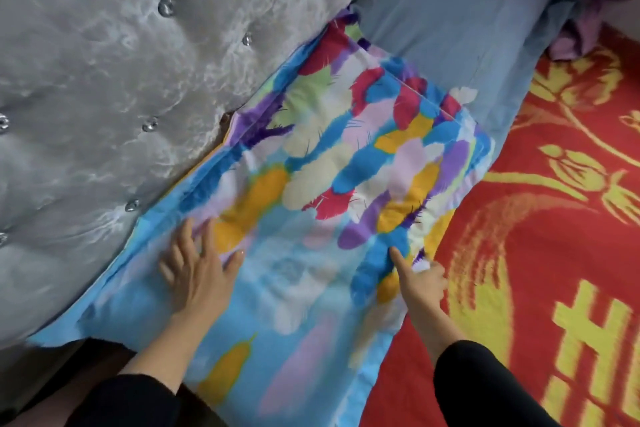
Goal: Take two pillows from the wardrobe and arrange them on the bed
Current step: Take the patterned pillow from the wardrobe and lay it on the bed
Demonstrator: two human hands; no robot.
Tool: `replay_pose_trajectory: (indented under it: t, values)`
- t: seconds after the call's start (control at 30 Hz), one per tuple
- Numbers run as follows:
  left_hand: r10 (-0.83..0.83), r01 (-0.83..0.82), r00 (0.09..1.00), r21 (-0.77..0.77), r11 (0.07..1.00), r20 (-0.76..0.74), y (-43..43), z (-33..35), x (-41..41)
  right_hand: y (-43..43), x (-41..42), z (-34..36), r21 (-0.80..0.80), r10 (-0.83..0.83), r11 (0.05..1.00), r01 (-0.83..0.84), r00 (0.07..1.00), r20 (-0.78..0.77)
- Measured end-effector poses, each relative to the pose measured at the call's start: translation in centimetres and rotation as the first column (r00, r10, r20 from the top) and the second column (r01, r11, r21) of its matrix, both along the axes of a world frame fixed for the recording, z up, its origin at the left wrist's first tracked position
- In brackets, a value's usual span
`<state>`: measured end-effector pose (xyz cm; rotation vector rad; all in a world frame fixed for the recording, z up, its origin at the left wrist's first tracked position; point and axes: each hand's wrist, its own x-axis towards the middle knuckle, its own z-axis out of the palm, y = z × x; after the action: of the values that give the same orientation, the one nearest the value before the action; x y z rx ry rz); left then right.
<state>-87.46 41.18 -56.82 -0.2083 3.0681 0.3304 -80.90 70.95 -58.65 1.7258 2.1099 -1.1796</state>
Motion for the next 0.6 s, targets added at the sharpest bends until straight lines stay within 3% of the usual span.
replay_pose_trajectory:
  t: [0.07,0.2,0.3,0.4,0.5,0.6]
  values:
    - [0.056,-0.056,0.998,0.026,0.998,0.003,-1.5,0.0,-1.5,0.1,1.2,-0.9,-0.195,-0.050,0.979,0.058,0.998,0.046]
    - [-0.003,0.003,1.000,-0.002,1.000,0.002,-4.0,-0.1,-4.5,-0.1,0.9,-2.0,-0.330,-0.052,0.944,0.003,0.989,-0.139]
    - [-0.047,0.046,0.999,0.057,0.997,0.022,-3.6,0.1,-5.6,-0.6,0.4,-2.8,-0.246,-0.005,0.968,-0.039,0.985,-0.174]
    - [-0.071,0.074,0.997,0.094,0.993,-0.041,-3.6,0.4,-5.5,-1.2,0.3,-2.7,-0.188,-0.059,0.982,0.024,0.982,-0.182]
    - [-0.110,0.130,0.984,0.148,0.980,-0.137,-4.7,1.5,-4.5,-1.6,0.8,-1.9,-0.215,-0.104,0.974,0.065,0.979,-0.177]
    - [-0.099,0.113,0.990,0.140,0.984,-0.105,-6.4,1.6,-3.5,-2.8,2.3,-1.8,-0.217,-0.076,0.975,0.048,0.989,-0.125]
